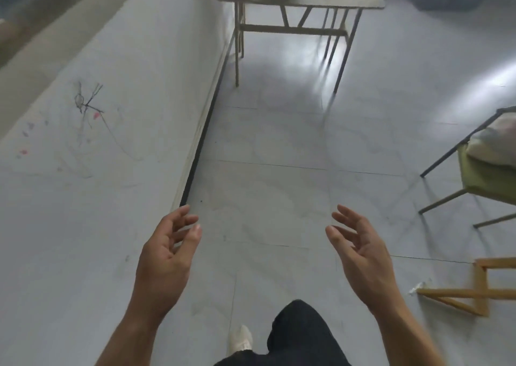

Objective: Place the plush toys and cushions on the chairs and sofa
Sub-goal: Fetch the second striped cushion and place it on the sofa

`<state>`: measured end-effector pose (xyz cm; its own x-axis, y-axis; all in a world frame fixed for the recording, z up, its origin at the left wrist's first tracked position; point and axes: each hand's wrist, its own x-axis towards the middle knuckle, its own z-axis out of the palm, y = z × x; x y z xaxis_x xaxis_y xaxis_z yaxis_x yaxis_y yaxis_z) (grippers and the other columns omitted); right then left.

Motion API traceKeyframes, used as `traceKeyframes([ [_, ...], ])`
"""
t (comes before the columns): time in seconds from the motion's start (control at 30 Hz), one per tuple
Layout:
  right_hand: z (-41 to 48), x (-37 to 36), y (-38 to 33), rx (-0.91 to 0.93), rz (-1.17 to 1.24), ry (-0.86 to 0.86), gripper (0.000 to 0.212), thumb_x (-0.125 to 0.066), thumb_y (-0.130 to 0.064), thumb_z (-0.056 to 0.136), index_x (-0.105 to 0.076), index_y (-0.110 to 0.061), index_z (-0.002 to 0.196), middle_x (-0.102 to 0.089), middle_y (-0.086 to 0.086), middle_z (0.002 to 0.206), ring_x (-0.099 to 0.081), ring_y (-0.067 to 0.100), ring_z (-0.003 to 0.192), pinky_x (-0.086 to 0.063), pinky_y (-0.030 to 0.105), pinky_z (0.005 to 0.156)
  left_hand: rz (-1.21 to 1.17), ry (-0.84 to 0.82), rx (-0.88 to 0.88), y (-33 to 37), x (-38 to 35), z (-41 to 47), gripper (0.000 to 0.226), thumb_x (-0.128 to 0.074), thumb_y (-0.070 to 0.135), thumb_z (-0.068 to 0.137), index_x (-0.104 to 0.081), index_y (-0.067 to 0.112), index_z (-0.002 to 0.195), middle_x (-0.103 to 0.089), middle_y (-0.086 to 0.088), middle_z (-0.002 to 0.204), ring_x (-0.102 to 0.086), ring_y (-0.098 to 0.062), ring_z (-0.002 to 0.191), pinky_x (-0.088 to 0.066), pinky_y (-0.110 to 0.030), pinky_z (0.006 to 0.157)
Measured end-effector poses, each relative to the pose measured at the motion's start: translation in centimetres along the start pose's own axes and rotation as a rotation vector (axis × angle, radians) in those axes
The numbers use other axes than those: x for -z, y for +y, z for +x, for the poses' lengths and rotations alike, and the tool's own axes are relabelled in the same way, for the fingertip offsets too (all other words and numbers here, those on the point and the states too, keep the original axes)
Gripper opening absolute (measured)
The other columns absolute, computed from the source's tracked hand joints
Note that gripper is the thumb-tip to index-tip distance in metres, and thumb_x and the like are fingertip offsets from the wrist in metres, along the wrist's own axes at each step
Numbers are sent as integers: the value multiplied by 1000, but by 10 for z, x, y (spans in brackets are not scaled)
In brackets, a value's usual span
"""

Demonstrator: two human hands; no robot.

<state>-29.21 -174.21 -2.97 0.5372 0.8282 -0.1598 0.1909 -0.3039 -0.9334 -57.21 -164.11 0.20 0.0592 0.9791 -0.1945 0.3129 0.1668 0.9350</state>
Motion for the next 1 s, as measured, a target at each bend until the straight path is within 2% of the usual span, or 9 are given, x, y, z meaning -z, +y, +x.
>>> traceKeyframes([
  [0.17,126,-10,1,-64,56,144,41,-66,-25,95,-52,-40,131,-62,-25,123,-62,-13,106,-51,5,75,67,-133,-15,31,-60,154,35,-63,17,97,-60,31,128,-71,6,118,-69,-8,106,-53,-38,99],
  [0.27,225,-20,10,-86,78,184,42,-66,-24,95,-51,-40,130,-61,-23,124,-62,-14,104,-52,6,73,88,-157,-12,45,-108,252,35,-64,15,96,-60,28,129,-71,4,118,-69,-12,108,-53,-42,101],
  [0.37,336,-24,-3,-114,111,191,41,-66,-23,96,-52,-38,132,-62,-20,124,-62,-16,101,-51,6,71,89,-155,-11,80,-148,348,35,-63,14,97,-60,27,128,-70,4,117,-69,-12,108,-56,-36,97],
  [0.5,477,-28,-58,-88,90,137,42,-66,-23,96,-53,-35,135,-63,-20,123,-64,-8,103,-51,8,74,111,-137,-44,145,-175,460,43,-64,34,88,-58,33,131,-69,12,119,-67,0,105,-52,-27,92],
  [0.6,570,-34,-95,-60,71,86,44,-67,-22,96,-55,-31,137,-63,-20,124,-65,-9,102,-51,4,73,89,-84,-25,176,-189,534,48,-61,45,82,-57,39,129,-69,14,118,-66,-6,111,-52,-30,95],
  [0.7,664,-48,-112,-50,39,46,45,-67,-21,95,-55,-30,138,-63,-19,125,-63,-15,103,-49,2,73,35,-39,15,186,-212,613,42,-63,42,83,-60,41,125,-70,17,116,-67,-11,114,-53,-37,99],
  [0.77,728,-62,-116,-46,15,47,45,-67,-20,95,-55,-30,137,-63,-19,126,-64,-13,103,-49,2,74,11,-19,25,186,-230,673,41,-64,38,83,-61,39,124,-71,16,115,-68,-13,113,-54,-38,99],
  [0.9,859,-92,-133,-46,-11,78,44,-67,-19,95,-55,-32,135,-63,-20,126,-65,-6,108,-52,7,80,-23,-19,25,193,-267,811,38,-64,28,86,-62,34,123,-71,16,115,-70,-10,108,-56,-20,93],
  [1.0,949,-109,-164,-61,-11,97,43,-67,-21,95,-55,-37,133,-65,-20,125,-66,-5,108,-55,19,89,-30,-43,6,226,-287,916,34,-65,18,91,-62,30,123,-72,16,113,-70,-8,104,-55,-21,91],
])
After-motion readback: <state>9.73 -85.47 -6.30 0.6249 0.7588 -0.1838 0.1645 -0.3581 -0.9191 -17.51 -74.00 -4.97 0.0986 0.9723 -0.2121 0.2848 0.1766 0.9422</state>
